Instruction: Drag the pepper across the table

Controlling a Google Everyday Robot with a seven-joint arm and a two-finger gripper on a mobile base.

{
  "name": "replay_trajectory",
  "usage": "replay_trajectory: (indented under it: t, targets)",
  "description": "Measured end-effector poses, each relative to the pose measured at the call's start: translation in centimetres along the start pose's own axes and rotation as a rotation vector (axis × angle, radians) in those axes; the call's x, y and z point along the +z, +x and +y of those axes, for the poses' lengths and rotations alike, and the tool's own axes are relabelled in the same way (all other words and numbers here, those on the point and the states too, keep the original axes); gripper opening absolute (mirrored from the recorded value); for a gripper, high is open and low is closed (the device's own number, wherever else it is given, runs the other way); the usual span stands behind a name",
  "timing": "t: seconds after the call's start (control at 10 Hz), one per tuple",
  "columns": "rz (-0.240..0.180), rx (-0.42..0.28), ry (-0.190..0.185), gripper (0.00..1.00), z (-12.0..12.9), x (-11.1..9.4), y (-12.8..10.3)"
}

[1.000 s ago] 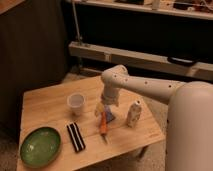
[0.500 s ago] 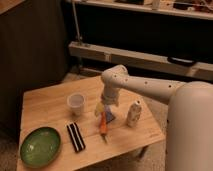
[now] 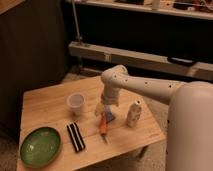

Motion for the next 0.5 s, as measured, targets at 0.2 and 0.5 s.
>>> replay_trajectory:
  t: [0.2,0.5]
  targets:
    - [0.07,0.056,-0.054,0.8,-0.63,0.2,-0.38]
    - [0.05,0.08,-0.057,0.8,-0.41,0.71,-0.12]
